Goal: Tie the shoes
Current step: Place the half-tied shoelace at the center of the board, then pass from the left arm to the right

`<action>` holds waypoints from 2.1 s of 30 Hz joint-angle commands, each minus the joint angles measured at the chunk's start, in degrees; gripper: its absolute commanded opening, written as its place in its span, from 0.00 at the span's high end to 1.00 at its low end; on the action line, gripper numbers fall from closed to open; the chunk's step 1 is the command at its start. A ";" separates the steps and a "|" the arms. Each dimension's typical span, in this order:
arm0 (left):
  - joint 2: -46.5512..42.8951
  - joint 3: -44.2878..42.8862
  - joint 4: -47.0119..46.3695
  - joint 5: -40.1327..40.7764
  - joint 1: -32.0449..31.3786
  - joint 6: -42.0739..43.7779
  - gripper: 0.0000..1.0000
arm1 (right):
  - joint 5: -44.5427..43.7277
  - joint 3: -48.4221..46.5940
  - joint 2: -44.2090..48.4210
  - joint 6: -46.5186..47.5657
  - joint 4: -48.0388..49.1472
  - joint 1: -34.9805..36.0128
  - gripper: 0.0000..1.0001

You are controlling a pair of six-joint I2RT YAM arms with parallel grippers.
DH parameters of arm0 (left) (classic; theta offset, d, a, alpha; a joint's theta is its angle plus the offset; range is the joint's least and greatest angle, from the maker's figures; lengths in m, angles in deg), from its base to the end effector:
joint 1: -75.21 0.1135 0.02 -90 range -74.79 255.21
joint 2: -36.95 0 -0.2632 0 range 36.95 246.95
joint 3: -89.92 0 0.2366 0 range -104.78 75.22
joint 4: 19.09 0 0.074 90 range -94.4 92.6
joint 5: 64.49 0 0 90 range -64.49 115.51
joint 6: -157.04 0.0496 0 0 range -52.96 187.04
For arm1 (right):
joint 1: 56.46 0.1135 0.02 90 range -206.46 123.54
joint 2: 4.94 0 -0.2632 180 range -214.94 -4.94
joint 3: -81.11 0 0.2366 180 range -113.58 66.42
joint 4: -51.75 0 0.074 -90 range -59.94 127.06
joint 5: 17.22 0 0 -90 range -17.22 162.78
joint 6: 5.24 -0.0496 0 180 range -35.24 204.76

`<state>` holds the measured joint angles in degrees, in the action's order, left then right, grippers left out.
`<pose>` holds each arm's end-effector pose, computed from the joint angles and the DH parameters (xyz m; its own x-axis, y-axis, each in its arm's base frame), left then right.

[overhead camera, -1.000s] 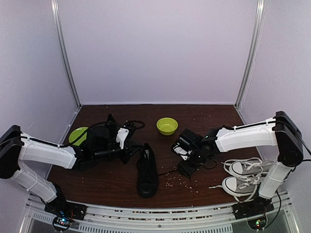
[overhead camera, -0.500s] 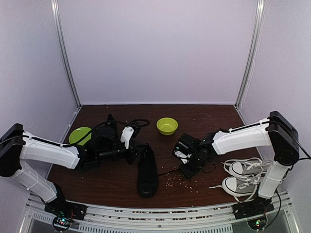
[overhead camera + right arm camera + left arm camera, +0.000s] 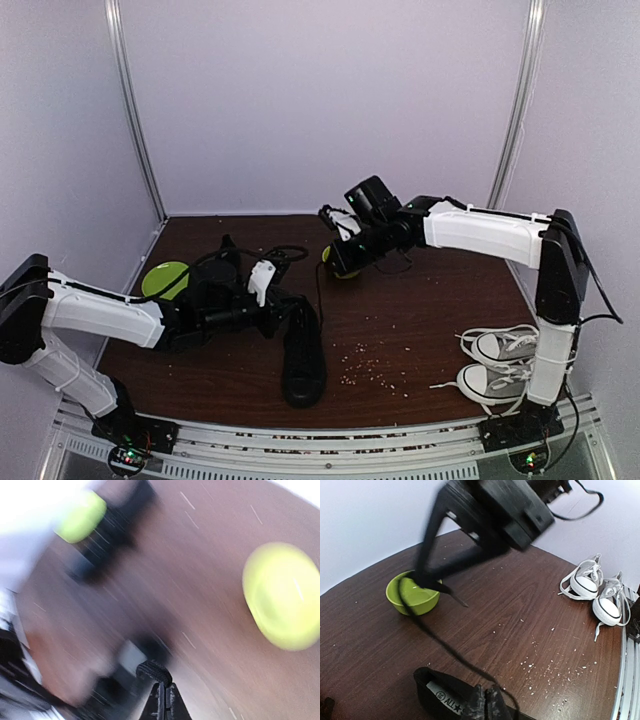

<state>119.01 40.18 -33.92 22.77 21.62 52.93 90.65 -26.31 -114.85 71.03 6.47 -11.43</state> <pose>0.1770 -0.2440 0.2105 -0.3756 0.0990 -0.9215 0.7624 0.5984 -0.2464 0.2913 0.3132 0.2609 -0.7028 -0.3839 -0.5990 -0.6715 0.6360 0.3802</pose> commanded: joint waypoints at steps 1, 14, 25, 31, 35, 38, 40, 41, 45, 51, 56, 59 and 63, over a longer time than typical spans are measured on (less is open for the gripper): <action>0.14 -0.64 -3.27 0.15 -0.76 0.61 1.00 | 11.74 -11.48 -7.92 -4.02 5.89 3.14 1.00; -0.57 -0.45 -3.18 1.31 -1.61 1.80 1.00 | 13.89 -21.09 -14.98 -5.70 5.08 7.67 0.70; -0.85 -0.09 -3.01 3.50 -1.61 0.70 1.00 | 14.23 -4.12 1.78 4.41 7.53 4.90 0.57; -0.59 -0.32 -2.53 4.40 -1.61 0.32 1.00 | 5.27 28.76 16.55 4.99 34.69 7.40 0.57; -0.59 -0.41 -2.39 4.63 -1.61 0.23 1.00 | -0.96 37.66 17.59 4.78 47.29 12.05 0.57; -0.50 -0.49 -2.28 4.88 -1.61 0.12 1.00 | -5.32 37.34 14.94 4.90 49.01 14.04 0.57; -0.50 -0.61 -2.21 4.85 -1.61 0.06 1.00 | -7.67 36.95 13.15 4.68 49.83 14.44 0.57; -0.50 -0.59 -2.14 4.86 -1.61 0.12 1.00 | -8.12 36.78 12.23 4.23 50.39 14.46 0.57; -0.47 -0.60 -2.12 4.92 -1.64 0.11 1.00 | -7.82 34.85 9.15 3.37 51.49 14.81 0.58; -0.43 -0.70 -2.05 4.87 -1.61 0.13 1.00 | -8.54 32.23 6.07 2.36 51.61 14.95 0.69; -0.41 -0.67 -2.03 4.98 -1.61 0.13 1.00 | -9.62 31.99 6.08 2.03 52.00 14.91 0.92; -0.37 -0.69 -1.96 5.04 -1.61 0.13 1.00 | -9.28 32.21 6.31 2.30 51.64 14.91 1.00; -1.17 -3.29 2.90 5.53 -1.61 3.50 0.68 | -8.44 32.78 6.25 2.51 51.49 14.82 1.00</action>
<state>118.99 40.13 -33.81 27.12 20.12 53.94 82.71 6.89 -108.75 73.65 56.68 3.30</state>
